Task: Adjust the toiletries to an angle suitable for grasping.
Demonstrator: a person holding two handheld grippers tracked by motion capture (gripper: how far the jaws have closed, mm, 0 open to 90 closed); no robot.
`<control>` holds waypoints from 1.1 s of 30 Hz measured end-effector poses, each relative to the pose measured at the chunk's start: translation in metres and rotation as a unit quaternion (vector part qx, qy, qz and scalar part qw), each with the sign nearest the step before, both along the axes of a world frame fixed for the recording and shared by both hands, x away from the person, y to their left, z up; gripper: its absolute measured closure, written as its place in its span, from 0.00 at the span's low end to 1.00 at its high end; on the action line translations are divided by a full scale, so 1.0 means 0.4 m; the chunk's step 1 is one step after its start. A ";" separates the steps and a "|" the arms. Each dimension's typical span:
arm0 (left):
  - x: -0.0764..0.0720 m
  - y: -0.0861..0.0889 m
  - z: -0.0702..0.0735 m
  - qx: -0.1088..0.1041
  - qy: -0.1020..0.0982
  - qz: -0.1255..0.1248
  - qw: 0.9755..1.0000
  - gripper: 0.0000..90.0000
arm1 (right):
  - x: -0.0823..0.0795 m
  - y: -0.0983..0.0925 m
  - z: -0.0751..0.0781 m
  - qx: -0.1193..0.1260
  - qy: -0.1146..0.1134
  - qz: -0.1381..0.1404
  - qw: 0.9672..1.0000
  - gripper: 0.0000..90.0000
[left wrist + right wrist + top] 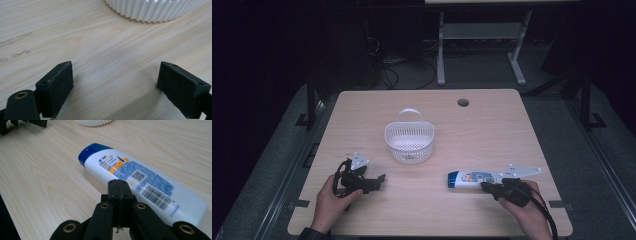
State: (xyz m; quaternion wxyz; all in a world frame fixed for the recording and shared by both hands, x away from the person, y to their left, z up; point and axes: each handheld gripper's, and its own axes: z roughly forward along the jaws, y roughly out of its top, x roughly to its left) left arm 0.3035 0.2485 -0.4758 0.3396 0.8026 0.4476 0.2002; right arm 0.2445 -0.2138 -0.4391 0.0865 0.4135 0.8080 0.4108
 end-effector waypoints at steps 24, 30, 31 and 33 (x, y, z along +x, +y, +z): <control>0.000 0.000 0.000 0.000 0.000 0.000 1.000 0.14 | 0.042 0.133 -0.011 -0.006 -0.002 0.052 0.999 1.00; -0.001 0.000 0.000 0.001 0.000 0.001 1.000 0.14 | 0.055 0.166 -0.023 -0.012 0.002 0.065 0.998 1.00; -0.001 0.000 0.000 0.000 0.000 0.001 1.000 0.14 | 0.056 0.173 -0.025 -0.012 0.004 0.065 0.998 1.00; -0.001 -0.001 0.000 -0.001 0.000 0.002 1.000 0.14 | 0.060 0.181 -0.028 -0.016 0.003 0.071 0.997 1.00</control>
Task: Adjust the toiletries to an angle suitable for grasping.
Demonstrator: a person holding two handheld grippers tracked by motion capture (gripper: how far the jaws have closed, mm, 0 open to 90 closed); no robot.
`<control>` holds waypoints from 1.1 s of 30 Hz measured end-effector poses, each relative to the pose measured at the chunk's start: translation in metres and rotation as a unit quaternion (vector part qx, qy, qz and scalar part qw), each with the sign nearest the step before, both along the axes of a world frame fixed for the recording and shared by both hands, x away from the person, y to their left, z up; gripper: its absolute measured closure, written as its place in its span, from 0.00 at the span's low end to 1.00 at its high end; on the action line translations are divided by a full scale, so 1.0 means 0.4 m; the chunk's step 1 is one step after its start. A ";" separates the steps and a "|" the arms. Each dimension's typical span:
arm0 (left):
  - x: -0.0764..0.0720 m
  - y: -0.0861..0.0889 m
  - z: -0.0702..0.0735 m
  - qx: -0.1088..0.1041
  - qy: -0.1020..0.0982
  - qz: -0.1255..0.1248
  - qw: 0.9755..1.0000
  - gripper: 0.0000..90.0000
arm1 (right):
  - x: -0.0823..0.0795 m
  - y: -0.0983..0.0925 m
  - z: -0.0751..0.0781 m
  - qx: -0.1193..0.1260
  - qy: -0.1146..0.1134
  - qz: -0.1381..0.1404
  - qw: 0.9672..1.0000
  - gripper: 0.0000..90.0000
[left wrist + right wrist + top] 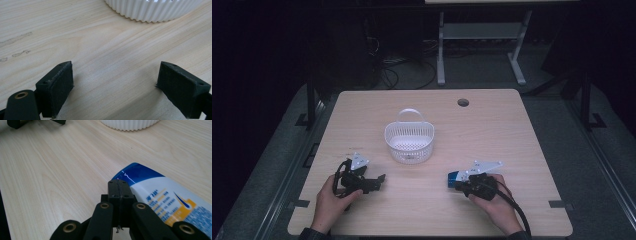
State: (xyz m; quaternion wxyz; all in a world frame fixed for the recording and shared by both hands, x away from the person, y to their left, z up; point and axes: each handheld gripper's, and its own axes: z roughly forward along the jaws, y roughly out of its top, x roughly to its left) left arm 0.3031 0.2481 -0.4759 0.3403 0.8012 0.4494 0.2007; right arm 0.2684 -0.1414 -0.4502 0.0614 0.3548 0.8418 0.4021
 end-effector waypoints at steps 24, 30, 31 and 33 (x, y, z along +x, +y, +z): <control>0.000 0.000 0.000 -0.001 0.000 0.000 1.000 0.14 | 0.047 0.001 0.001 -0.013 0.002 -0.019 1.000 1.00; -0.001 0.000 0.000 -0.001 0.000 0.000 1.000 0.14 | 0.071 0.012 -0.002 -0.017 0.005 -0.026 0.999 1.00; -0.001 0.000 0.000 -0.001 0.000 0.000 1.000 0.14 | 0.074 0.012 -0.002 -0.018 0.006 -0.028 0.999 1.00; -0.001 0.000 0.000 -0.001 0.000 0.000 1.000 0.14 | 0.082 0.012 -0.001 -0.019 0.010 -0.034 0.999 1.00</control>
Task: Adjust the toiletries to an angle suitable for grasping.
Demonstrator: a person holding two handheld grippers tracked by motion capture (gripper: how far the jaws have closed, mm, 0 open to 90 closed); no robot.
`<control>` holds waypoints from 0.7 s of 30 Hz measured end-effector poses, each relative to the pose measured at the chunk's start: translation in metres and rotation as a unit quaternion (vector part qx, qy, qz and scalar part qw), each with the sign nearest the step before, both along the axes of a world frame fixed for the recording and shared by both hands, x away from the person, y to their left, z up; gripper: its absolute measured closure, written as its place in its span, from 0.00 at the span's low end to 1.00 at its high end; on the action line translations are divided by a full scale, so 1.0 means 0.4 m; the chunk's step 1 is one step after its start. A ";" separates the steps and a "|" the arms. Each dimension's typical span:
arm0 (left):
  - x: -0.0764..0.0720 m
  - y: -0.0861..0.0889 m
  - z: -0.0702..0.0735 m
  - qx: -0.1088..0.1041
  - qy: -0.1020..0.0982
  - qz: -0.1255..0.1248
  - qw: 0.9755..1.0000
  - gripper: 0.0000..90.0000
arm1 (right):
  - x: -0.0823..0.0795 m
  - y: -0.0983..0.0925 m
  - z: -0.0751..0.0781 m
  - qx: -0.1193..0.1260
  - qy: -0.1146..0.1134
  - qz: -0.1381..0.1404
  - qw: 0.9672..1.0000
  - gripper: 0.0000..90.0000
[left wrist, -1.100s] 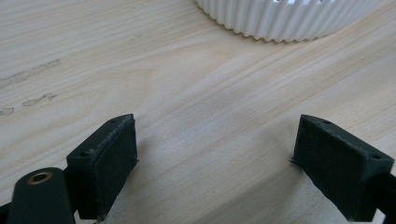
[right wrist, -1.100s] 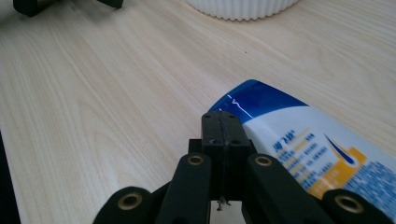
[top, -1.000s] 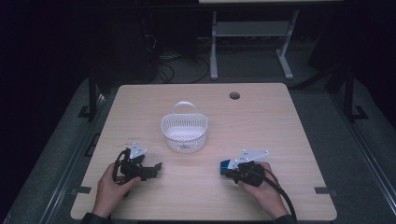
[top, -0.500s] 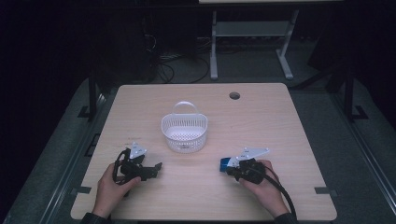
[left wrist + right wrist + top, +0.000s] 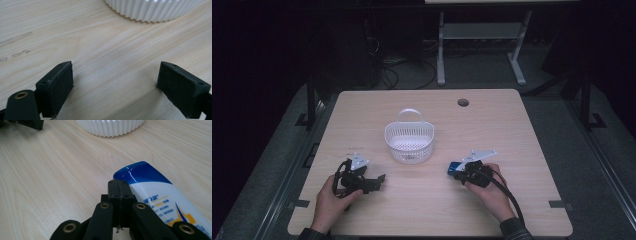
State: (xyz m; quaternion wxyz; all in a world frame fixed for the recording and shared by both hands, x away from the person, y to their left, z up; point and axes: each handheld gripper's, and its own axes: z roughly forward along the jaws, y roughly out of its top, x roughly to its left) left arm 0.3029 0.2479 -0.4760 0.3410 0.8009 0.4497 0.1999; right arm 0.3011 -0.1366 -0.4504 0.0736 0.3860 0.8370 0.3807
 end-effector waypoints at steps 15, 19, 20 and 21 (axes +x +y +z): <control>0.000 0.000 0.000 0.000 0.000 0.000 1.000 0.14 | 0.042 -0.017 0.002 -0.014 0.003 -0.035 0.999 1.00; 0.000 0.000 0.000 0.000 0.000 0.000 1.000 0.14 | 0.040 -0.021 0.004 -0.012 0.000 -0.034 0.999 1.00; 0.000 0.000 0.000 0.000 0.000 0.000 1.000 0.14 | 0.038 -0.024 0.007 -0.008 -0.002 -0.032 0.999 1.00; 0.000 0.000 0.000 0.000 0.000 0.001 1.000 0.14 | 0.038 -0.024 0.007 -0.008 -0.002 -0.032 0.999 1.00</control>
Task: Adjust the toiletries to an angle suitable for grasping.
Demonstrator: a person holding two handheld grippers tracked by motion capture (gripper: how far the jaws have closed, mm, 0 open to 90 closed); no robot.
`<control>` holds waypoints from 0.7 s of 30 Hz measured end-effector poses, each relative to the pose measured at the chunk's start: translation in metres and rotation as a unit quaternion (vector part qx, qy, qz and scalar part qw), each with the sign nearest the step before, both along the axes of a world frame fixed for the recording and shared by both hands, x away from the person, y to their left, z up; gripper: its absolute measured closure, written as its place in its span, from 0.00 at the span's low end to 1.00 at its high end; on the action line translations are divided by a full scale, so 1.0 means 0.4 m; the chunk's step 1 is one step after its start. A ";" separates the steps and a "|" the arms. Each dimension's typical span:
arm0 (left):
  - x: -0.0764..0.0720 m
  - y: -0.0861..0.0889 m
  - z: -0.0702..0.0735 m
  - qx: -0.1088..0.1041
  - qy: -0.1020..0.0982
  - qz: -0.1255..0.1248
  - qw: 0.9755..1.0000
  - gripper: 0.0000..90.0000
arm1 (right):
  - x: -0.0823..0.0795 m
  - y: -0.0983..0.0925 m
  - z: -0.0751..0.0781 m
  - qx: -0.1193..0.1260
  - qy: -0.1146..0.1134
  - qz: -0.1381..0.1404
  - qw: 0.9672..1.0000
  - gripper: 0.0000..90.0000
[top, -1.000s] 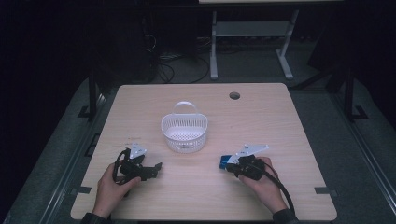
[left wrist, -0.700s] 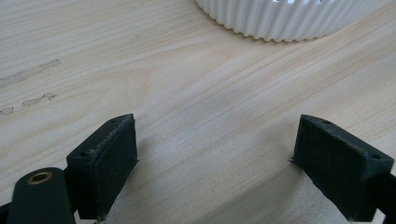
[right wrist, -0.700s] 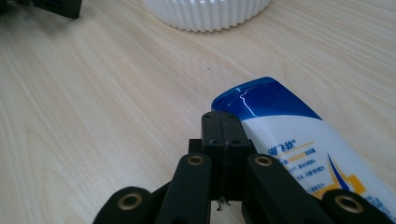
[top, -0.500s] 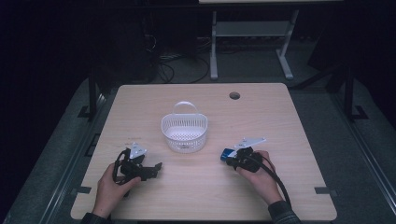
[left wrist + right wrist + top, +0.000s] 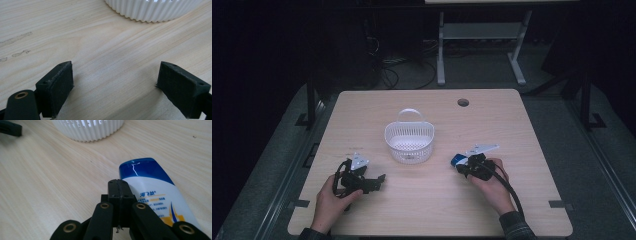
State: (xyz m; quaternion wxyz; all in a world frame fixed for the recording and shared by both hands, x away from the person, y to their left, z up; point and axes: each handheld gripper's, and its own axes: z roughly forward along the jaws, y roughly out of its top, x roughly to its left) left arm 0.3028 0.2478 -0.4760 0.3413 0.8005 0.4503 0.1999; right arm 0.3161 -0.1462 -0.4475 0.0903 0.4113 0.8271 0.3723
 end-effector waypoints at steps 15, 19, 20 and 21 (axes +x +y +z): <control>0.000 0.000 0.000 0.000 0.000 0.000 1.000 0.14 | -0.047 -0.146 0.057 0.035 -0.025 -0.028 0.999 1.00; 0.000 0.000 0.000 0.000 0.000 0.000 1.000 0.14 | -0.060 -0.194 0.058 0.033 -0.029 -0.044 0.998 1.00; 0.000 0.000 0.000 0.000 0.000 0.000 1.000 0.14 | -0.063 -0.205 0.057 0.032 -0.029 -0.047 0.998 1.00; 0.000 0.000 0.000 0.000 0.000 0.000 1.000 0.14 | -0.066 -0.215 0.056 0.031 -0.028 -0.051 0.998 1.00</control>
